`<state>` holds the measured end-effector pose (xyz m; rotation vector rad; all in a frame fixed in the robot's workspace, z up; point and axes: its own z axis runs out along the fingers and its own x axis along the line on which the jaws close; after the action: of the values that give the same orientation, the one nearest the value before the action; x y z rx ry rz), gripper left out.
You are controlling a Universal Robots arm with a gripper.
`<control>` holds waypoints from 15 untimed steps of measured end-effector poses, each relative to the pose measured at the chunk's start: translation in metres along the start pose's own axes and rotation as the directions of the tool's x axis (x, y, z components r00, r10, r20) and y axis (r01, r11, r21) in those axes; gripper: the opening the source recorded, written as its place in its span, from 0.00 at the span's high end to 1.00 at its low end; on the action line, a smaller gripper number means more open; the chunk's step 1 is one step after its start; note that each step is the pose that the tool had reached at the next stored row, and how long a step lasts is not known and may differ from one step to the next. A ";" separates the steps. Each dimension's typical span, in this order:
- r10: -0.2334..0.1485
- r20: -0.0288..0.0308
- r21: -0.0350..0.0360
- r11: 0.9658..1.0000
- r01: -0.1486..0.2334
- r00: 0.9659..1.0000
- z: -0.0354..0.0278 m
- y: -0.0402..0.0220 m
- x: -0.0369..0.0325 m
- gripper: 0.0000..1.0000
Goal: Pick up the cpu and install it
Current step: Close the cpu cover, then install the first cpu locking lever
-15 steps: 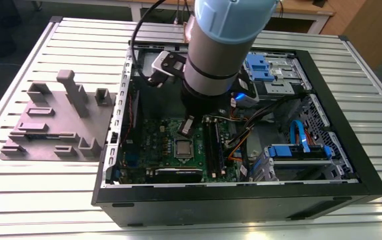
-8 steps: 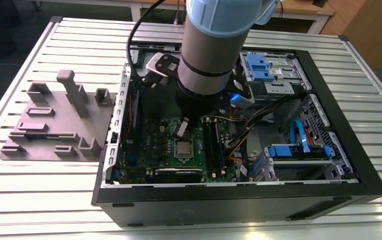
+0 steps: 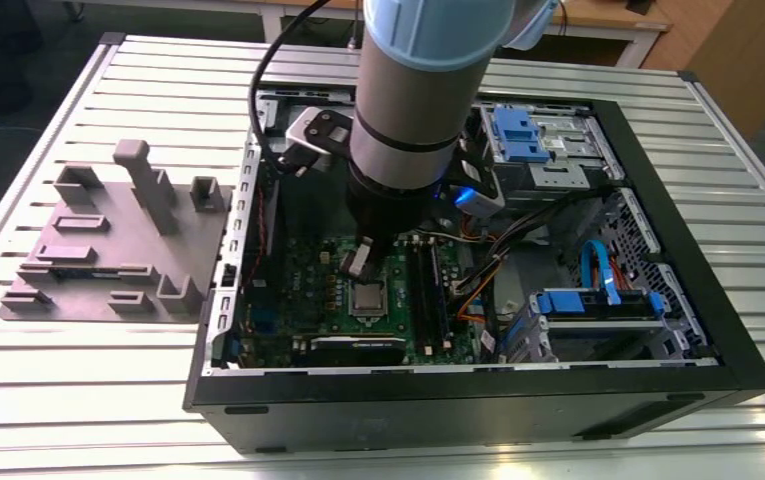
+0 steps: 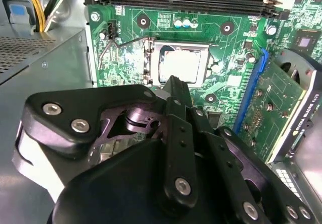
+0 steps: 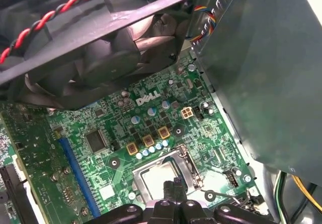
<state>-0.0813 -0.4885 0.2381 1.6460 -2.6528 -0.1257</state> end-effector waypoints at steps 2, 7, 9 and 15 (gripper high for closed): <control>0.000 0.000 0.000 1.000 0.000 1.000 0.0000 0.0002 0.0001 0.90; 0.000 0.000 0.000 1.000 0.000 1.000 0.0000 0.0004 0.0002 0.90; 0.000 0.000 0.000 1.000 0.000 1.000 0.0000 0.0004 0.0002 0.90; 0.000 0.000 0.000 1.000 0.000 1.000 -0.0002 -0.0031 -0.0015 0.90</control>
<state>-0.0778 -0.4886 0.2381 1.6459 -2.6528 -0.1258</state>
